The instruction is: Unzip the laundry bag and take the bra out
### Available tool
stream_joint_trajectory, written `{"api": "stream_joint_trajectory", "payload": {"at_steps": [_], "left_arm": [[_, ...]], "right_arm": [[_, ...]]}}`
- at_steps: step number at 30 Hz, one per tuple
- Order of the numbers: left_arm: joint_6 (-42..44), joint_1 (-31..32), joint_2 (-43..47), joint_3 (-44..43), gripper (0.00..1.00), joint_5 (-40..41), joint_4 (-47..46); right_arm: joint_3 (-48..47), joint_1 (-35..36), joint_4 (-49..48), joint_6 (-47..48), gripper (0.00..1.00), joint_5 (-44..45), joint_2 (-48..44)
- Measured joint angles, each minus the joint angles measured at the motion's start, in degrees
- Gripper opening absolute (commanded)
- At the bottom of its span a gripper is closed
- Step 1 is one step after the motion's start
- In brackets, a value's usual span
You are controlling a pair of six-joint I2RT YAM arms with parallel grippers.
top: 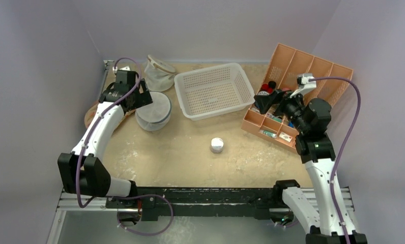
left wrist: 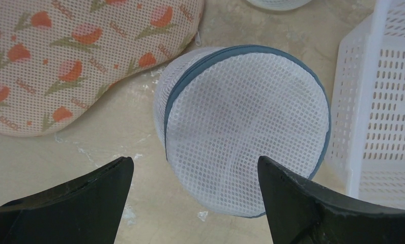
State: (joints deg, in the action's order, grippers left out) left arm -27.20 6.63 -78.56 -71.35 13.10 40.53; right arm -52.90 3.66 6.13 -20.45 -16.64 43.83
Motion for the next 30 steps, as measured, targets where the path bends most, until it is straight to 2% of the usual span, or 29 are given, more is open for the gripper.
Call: {"api": "stream_joint_trajectory", "payload": {"at_steps": [5,9,13,18,22,25,30], "left_arm": [[-0.2,0.0,-2.4,1.3,0.82,-1.2,-1.0],[-0.6,-0.1,-2.4,4.9,0.65,-2.0,-2.5],[-1.2,-0.1,-2.0,9.6,0.45,-2.8,-3.5],[-2.1,-0.2,0.7,13.6,0.21,-4.1,-3.5],[-3.7,-0.2,3.4,14.2,0.12,-6.3,-3.7],[-5.7,-0.2,6.6,15.6,0.0,-8.4,-4.8],[-10.8,-0.2,12.8,17.7,0.0,-12.4,-5.2]], "right_arm": [[1.4,0.0,-0.9,0.0,1.0,-8.0,4.8],[2.6,0.8,-0.9,0.0,1.0,-13.4,9.5],[3.5,5.1,-1.1,-0.5,1.0,-14.4,12.4],[4.8,15.0,-4.6,-2.6,1.0,-14.0,15.8],[4.9,24.3,-8.9,-4.5,1.0,-11.3,21.6],[4.7,32.6,-11.4,-5.5,1.0,-8.4,27.7],[3.0,41.3,-15.5,-7.8,1.0,-6.6,37.6]]}}
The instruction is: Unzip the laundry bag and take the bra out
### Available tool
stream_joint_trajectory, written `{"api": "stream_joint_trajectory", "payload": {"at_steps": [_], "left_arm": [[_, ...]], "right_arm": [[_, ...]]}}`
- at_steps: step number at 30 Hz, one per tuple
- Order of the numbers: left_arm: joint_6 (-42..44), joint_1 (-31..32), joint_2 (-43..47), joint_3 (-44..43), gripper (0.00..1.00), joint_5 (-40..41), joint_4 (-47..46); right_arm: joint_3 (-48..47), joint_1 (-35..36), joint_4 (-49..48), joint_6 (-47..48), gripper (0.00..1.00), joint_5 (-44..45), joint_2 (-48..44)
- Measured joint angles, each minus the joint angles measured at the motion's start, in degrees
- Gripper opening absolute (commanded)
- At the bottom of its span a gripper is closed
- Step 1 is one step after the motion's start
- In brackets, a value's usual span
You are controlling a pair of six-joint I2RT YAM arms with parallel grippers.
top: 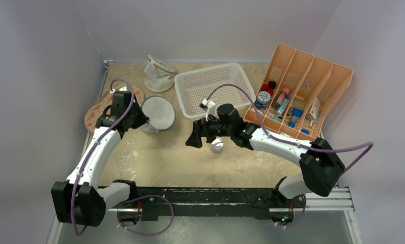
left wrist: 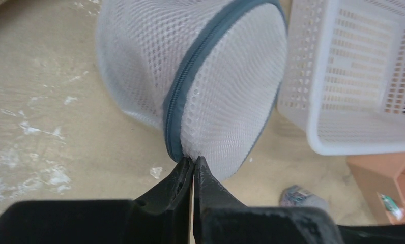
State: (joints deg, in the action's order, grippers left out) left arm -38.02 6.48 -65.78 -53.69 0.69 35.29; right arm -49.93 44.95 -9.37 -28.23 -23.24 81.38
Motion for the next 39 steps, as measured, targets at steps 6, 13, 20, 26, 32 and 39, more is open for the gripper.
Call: {"api": "stream_joint_trajectory", "payload": {"at_steps": [6,13,20,26,32,39], "left_arm": [[-7.2,0.0,6.3,5.1,0.0,-5.9,-1.2],[-19.6,0.0,14.1,15.4,0.0,-14.9,-6.4],[-26.5,0.0,17.0,16.4,0.0,-18.1,-9.6],[-28.3,0.0,17.0,16.4,0.0,-19.8,-10.3],[-28.9,0.0,17.0,16.4,0.0,-20.9,-10.3],[-28.9,0.0,17.0,16.4,0.0,-21.7,-10.3]], "right_arm": [[-1.1,1.2,-5.7,-3.3,1.0,-0.2,4.9],[-1.6,1.2,-12.2,-6.4,0.84,-0.4,6.5],[0.8,2.4,-20.7,-9.3,0.81,-0.6,9.1],[1.9,3.2,-24.9,-8.3,0.58,0.2,9.9],[3.0,3.1,-31.7,-7.1,0.43,2.1,11.8],[3.5,3.1,-37.8,-7.2,0.41,2.9,16.6]]}}
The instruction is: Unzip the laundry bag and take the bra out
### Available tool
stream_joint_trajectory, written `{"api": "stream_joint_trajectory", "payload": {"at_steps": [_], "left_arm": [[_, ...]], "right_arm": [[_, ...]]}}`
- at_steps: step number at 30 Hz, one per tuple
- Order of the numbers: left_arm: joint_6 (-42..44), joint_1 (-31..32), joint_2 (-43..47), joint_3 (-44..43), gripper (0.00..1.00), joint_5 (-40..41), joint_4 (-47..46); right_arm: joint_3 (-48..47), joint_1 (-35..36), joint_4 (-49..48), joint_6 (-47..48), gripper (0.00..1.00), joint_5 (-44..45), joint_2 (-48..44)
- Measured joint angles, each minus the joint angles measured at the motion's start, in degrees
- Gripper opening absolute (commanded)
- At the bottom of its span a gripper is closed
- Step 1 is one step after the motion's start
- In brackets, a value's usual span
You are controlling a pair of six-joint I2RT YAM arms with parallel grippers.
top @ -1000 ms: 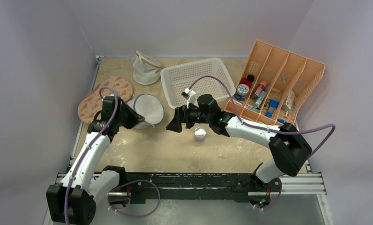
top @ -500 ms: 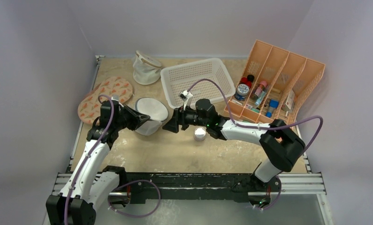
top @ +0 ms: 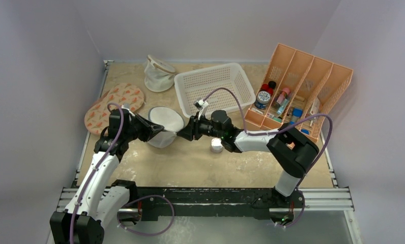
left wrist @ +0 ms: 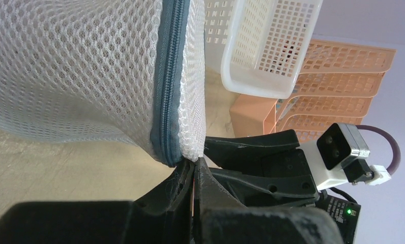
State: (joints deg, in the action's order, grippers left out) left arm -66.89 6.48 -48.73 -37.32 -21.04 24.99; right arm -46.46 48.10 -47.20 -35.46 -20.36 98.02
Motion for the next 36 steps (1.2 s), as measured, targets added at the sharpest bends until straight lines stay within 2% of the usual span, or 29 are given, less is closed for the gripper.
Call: {"api": "stream_joint_trajectory", "payload": {"at_steps": [5,9,15,21,30,36], "left_arm": [[0.0,0.0,0.0,0.0,0.0,0.0,0.0],[0.0,0.0,0.2,0.0,0.0,-0.1,0.0],[0.0,0.0,0.2,0.0,0.0,-0.5,-0.1],[0.0,0.0,0.2,0.0,0.0,-0.7,-0.1],[0.0,0.0,0.1,0.0,0.0,-0.7,-0.1],[0.0,0.0,0.1,0.0,0.0,-0.8,-0.1]], "right_arm": [[0.1,0.0,-3.6,-0.8,0.41,0.0,2.2],[1.1,0.3,-5.9,-1.7,0.47,0.3,2.7],[5.9,1.0,-8.7,-3.1,0.48,1.0,1.7],[6.2,1.1,-10.1,-3.9,0.48,0.9,1.9],[2.8,1.1,-13.0,-5.4,0.43,0.3,5.5],[2.6,1.6,-13.6,-6.4,0.33,0.0,5.6]]}}
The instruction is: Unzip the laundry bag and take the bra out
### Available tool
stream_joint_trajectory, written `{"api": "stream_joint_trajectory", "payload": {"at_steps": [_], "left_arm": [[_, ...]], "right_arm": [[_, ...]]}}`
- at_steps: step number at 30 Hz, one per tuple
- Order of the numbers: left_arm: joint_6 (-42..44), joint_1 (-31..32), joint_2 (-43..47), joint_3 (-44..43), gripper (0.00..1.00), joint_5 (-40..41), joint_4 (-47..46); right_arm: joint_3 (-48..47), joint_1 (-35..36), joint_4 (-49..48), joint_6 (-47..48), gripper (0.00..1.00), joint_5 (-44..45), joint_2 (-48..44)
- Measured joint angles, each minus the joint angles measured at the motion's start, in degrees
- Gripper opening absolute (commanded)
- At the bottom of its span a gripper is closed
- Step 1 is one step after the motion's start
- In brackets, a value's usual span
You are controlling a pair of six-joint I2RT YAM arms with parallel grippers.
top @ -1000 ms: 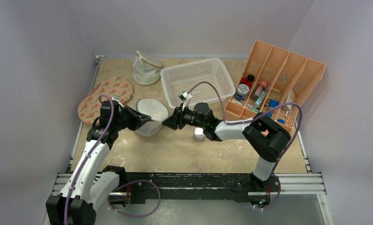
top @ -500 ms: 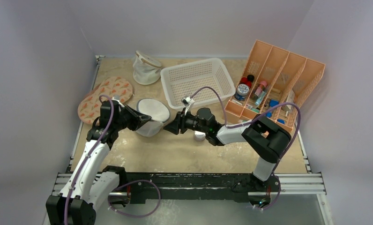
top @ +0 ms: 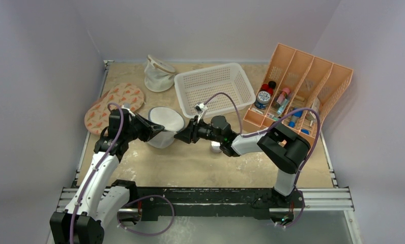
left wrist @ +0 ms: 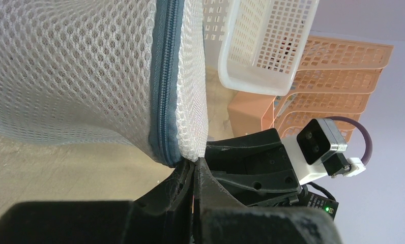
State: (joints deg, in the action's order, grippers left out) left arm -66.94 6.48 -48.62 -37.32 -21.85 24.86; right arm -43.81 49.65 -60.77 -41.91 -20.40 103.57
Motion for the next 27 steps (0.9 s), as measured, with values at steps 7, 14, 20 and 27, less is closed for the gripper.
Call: {"api": "stream_joint_trajectory", "payload": {"at_steps": [7,14,20,27], "left_arm": [[0.0,0.0,0.0,0.0,0.0,0.0,0.0],[0.0,0.0,0.0,0.0,0.0,0.0,0.0],[0.0,0.0,0.2,0.0,0.0,0.0,0.0],[0.1,0.0,0.7,0.0,0.0,0.0,0.6]], "right_arm": [[-1.0,0.7,0.0,-0.6,0.27,-0.1,0.8],[-1.6,0.7,1.0,-0.6,0.28,0.3,0.8],[-2.2,0.8,2.6,-0.3,0.16,2.5,0.8],[-3.2,0.9,4.9,0.3,0.0,4.8,0.7]]}}
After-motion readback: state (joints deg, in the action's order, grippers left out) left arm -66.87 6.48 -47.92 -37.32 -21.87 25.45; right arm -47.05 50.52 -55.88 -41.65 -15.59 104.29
